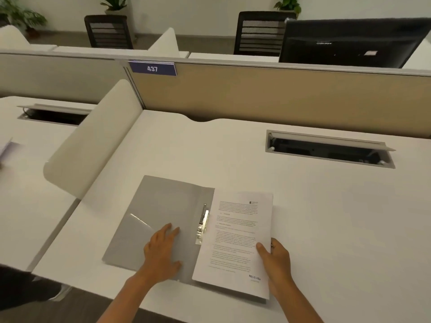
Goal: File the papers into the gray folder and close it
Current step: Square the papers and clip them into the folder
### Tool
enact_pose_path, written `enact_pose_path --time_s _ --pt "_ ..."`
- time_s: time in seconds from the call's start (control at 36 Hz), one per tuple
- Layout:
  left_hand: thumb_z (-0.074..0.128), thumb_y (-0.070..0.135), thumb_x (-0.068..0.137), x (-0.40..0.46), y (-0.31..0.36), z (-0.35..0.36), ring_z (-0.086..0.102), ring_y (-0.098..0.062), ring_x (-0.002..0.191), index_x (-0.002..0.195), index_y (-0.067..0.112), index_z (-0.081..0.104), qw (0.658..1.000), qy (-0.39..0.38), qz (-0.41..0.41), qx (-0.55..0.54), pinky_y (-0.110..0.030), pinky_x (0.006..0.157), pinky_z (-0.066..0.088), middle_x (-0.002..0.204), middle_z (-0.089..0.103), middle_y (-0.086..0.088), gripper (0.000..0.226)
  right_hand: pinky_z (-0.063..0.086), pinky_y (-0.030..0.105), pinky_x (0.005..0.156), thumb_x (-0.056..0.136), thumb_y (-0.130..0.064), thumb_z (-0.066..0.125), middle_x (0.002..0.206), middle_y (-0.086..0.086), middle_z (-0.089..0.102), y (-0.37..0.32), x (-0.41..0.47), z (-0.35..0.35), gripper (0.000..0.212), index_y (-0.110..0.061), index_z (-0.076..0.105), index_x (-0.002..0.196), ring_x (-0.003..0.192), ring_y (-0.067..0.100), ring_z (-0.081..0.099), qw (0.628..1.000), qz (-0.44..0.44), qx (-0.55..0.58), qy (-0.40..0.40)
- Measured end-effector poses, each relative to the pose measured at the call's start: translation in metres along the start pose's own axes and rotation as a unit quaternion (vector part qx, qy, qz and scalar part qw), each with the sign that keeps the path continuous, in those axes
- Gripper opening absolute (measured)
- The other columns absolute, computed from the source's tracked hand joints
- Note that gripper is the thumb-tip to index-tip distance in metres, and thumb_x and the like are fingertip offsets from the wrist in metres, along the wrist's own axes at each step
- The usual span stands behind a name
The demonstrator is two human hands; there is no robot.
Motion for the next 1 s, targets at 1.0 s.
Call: enact_pose_path --time_s 1.0 --pt "0.074 0.06 0.083 0.006 -0.002 0.012 0.012 -0.03 0.161 0.164 0.037 0.005 0.999 -0.019 0.003 0.031 -0.051 0.127 0.023 0.175 -0.001 0.002 0.109 0.06 0.033 0.074 0.102 -0.035 0.061 0.124 0.003 0.071 -0.008 0.008 0.023 0.026 -0.021 0.059 0.122 0.094 0.019 0.069 0.977 -0.032 -0.209 0.009"
Point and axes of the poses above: each hand's wrist, its own x-axis towards the middle knuckle, its own z-axis out of the palm, y = z × x, the point moved 1 cm from there along x, towards the middle knuckle
